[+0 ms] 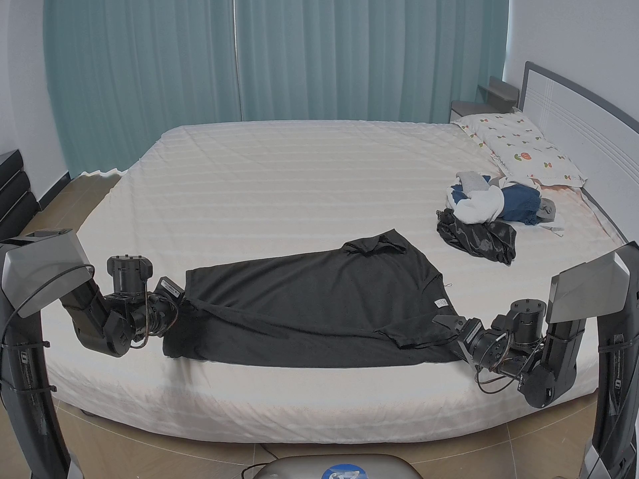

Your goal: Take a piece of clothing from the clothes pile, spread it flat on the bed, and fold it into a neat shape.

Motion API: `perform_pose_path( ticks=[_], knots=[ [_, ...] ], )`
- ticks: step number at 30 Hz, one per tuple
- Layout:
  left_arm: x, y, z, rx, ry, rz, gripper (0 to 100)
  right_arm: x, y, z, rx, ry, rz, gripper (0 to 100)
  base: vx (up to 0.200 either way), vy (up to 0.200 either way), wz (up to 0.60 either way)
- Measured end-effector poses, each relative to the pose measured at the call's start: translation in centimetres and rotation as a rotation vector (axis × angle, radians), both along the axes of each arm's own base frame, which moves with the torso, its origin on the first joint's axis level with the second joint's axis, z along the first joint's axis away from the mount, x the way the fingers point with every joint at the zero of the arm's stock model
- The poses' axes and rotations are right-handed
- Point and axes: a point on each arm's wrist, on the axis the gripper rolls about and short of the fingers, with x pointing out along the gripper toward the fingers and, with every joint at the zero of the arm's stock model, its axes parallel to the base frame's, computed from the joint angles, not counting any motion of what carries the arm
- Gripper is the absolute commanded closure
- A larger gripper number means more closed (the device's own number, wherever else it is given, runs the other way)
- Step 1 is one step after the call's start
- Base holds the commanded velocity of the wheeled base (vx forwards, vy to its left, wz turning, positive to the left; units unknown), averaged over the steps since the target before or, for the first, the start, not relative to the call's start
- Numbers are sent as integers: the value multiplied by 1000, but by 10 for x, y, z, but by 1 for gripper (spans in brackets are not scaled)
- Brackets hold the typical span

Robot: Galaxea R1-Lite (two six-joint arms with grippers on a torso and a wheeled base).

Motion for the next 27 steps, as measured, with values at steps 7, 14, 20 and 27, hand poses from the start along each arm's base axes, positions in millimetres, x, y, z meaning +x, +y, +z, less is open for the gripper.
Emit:
perform_pose_path(
  ticks=[7,14,20,27],
  knots=[
    [1,1,-2,-2,3,2,100,2,0,9,-13,-40,5,0,0,0,0],
    [0,2,-4,-4,9,3,100,6,-4,10,-138,-60,46,0,0,0,0],
    [0,2,-4,-4,11,5,100,30,-14,10,-204,-68,36,0,0,0,0],
    [0,3,-4,-5,11,8,100,63,-27,6,-269,-62,40,0,0,0,0]
  ],
)
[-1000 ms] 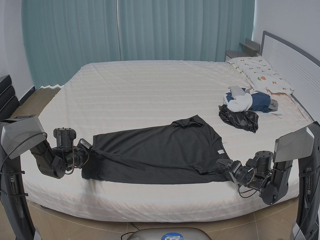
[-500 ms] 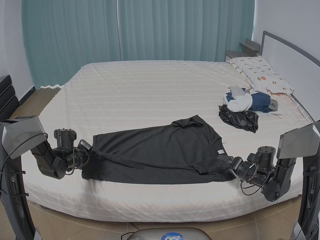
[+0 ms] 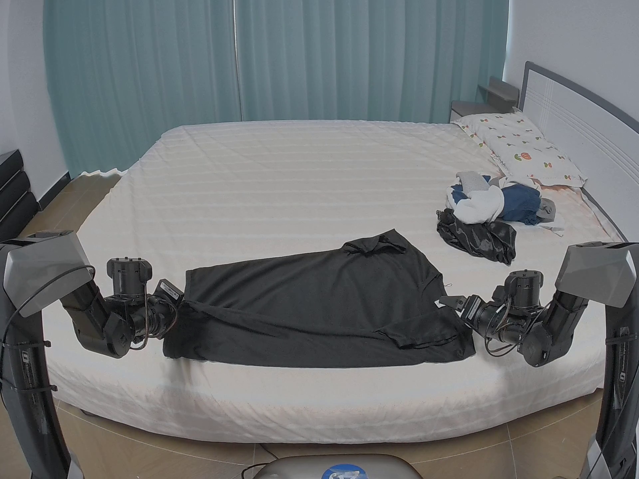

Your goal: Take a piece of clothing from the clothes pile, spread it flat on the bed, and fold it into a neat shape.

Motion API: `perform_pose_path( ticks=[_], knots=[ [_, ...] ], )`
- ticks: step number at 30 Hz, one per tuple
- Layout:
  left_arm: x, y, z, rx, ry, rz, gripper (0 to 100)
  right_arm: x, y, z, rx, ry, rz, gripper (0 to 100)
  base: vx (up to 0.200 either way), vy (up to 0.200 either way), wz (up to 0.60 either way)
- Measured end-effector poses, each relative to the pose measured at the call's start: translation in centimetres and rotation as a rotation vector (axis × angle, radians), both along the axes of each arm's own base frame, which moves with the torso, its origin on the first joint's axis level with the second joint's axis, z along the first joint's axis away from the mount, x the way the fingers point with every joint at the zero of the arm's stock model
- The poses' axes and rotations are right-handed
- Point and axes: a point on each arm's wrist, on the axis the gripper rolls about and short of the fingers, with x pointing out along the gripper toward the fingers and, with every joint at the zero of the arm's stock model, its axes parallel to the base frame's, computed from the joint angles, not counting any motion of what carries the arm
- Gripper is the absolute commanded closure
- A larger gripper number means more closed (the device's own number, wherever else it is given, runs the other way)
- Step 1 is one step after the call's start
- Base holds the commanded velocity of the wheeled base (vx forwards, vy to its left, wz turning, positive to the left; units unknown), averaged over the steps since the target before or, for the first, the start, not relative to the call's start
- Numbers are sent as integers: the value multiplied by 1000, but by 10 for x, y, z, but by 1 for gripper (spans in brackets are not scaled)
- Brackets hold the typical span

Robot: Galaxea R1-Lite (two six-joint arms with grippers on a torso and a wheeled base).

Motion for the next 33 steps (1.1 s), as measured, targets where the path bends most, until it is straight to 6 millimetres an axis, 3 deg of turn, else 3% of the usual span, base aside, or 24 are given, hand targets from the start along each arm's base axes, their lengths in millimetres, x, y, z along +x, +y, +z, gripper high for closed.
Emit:
perform_pose_path(
  ticks=[21,22,33],
  knots=[
    [0,3,-1,0,4,7,100,33,8,-27,-53,-9,81,0,0,0,0],
    [0,3,-1,0,5,7,100,34,8,-27,-52,-9,81,100,0,0,0],
    [0,3,-1,1,4,9,100,32,5,-31,-87,-6,93,100,0,0,0]
  ],
)
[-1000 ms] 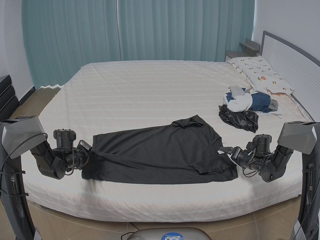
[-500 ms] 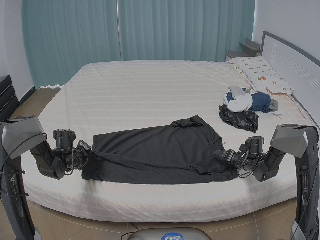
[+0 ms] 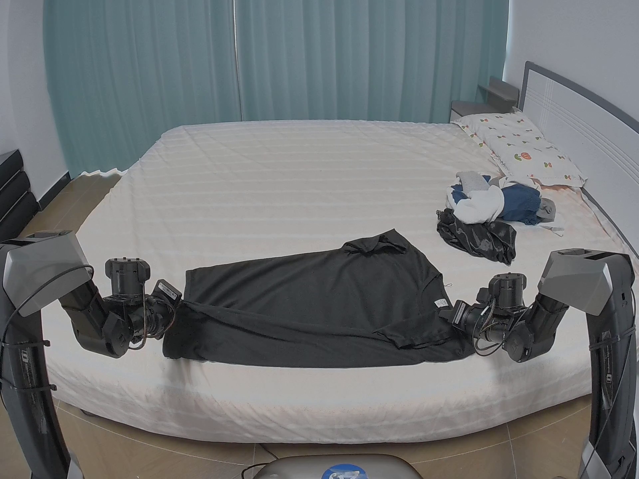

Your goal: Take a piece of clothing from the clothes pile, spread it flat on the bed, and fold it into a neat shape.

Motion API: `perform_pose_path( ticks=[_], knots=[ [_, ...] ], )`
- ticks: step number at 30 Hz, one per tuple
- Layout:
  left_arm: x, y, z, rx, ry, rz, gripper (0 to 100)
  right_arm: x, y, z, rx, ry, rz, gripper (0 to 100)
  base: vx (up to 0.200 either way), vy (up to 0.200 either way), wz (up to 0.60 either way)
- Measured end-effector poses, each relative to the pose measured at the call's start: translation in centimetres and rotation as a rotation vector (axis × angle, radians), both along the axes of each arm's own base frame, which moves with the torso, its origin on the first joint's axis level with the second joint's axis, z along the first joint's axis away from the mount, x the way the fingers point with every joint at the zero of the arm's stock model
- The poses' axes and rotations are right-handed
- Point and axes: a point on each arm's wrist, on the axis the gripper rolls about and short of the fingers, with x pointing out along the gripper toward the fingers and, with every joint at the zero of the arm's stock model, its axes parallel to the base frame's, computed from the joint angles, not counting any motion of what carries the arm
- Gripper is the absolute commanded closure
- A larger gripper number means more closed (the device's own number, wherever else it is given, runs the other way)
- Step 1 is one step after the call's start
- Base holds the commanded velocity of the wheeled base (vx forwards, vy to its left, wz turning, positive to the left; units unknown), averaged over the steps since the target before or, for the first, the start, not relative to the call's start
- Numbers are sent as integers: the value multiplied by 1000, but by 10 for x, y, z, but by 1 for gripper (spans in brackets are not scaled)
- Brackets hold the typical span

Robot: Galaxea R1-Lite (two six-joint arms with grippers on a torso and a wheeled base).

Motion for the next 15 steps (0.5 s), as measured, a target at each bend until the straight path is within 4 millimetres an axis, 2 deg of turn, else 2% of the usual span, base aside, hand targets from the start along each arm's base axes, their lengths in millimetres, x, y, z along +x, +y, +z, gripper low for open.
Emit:
perform_pose_path(
  ticks=[6,15],
  knots=[
    [-1,1,0,1,3,3,100,-3,-6,4,1,-7,-20,100,0,0,0],
    [-6,3,2,2,12,9,100,-17,-17,29,20,-52,-44,100,0,0,0]
  ],
)
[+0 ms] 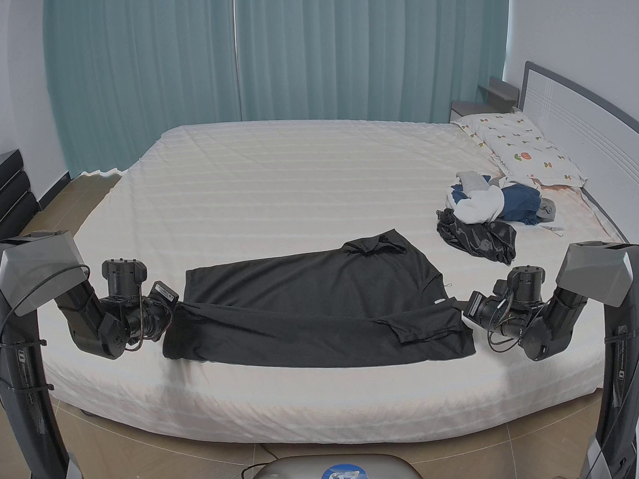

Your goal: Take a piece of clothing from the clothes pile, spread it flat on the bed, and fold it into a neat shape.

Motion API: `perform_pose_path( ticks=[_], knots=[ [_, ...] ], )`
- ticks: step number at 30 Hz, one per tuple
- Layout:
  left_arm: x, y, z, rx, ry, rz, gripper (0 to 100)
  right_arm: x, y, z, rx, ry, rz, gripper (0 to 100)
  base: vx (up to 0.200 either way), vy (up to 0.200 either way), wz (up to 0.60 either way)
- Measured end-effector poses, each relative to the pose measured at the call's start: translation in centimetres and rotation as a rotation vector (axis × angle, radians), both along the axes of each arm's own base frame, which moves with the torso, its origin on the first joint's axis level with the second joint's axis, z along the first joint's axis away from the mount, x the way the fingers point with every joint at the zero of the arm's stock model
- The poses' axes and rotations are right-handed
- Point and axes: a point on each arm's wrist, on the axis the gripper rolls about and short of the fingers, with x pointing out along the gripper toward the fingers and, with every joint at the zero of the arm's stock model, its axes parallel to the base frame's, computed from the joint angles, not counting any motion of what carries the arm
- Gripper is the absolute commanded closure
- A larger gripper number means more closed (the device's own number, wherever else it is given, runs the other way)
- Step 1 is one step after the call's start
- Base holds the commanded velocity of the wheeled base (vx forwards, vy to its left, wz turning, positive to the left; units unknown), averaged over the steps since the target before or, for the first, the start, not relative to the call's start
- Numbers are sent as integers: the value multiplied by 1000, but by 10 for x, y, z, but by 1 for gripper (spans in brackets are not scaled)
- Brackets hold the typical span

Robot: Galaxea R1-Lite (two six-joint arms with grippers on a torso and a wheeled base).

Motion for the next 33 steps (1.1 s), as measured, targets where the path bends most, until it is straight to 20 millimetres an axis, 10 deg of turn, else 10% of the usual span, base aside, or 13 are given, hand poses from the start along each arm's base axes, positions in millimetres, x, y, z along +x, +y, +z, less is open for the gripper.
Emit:
perform_pose_path(
  ticks=[33],
  knots=[
    [-62,-2,41,103,244,-166,100,-102,-10,57,53,-115,-23,100,0,0,0]
  ],
)
